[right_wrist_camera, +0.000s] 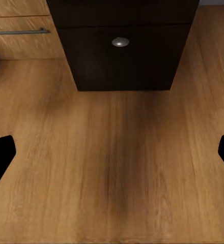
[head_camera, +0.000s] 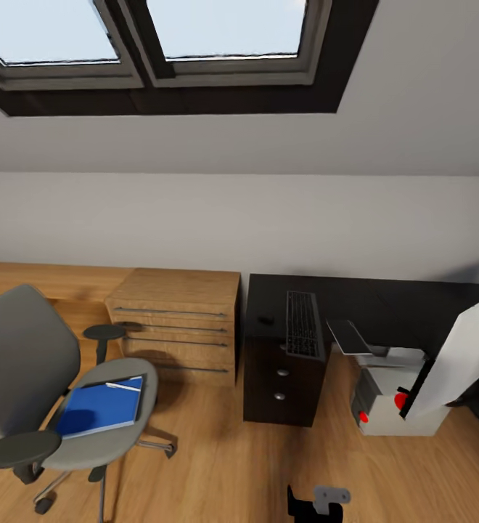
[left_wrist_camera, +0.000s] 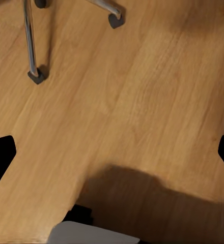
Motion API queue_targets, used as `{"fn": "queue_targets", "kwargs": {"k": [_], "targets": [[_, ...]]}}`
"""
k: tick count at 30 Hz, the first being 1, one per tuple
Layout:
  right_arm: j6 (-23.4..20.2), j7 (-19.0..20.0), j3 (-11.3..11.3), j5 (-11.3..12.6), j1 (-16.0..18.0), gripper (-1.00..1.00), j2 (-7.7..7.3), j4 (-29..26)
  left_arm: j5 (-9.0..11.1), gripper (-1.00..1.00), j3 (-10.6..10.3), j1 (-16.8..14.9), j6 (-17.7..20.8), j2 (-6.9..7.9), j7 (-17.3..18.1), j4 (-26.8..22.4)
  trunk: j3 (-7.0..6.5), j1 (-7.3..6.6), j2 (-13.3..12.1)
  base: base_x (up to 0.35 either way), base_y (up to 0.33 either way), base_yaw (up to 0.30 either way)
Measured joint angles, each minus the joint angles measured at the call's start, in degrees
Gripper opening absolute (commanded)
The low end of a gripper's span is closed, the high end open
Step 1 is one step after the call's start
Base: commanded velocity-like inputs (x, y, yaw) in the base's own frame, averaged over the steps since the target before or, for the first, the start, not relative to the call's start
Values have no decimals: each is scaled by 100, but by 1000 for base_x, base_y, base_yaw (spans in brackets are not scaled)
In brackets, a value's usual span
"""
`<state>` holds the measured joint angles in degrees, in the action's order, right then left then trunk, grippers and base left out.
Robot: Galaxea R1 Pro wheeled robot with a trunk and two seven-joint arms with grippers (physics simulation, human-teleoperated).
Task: In the bedroom, organize the workspace by keeping the computer under the desk, ensuring the monitor is on the desk, placing the keyboard on the desk next to the monitor, placing the mouse on the desk next to the keyboard, moving the folder from the swivel chair onto the desk next to the mouse, stacking the notebook on top of the folder with the pen on top of the notebook, and positioning the swivel chair next to the desk.
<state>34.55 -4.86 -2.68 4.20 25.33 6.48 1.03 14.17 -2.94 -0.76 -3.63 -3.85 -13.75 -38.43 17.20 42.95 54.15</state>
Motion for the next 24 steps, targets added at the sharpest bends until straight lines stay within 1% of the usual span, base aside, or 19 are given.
{"fn": "queue_targets", "kwargs": {"k": [2, 8, 24], "targets": [[2, 2, 0, -77, -4, 100, 0, 0, 0, 100, 0, 0, -1, 38, 0, -3, 0, 0, 0, -298, -143, 1], [3, 9, 0, -145, -7, 100, 0, 1, 0, 100, 0, 0, -4, 73, 0, -5, 1, -1, 0, -275, -203, 0], [4, 13, 0, -163, -16, 100, 0, 0, 0, 100, 5, 0, 3, 122, -1, -13, 1, -1, 0, -275, -208, 0]]}}
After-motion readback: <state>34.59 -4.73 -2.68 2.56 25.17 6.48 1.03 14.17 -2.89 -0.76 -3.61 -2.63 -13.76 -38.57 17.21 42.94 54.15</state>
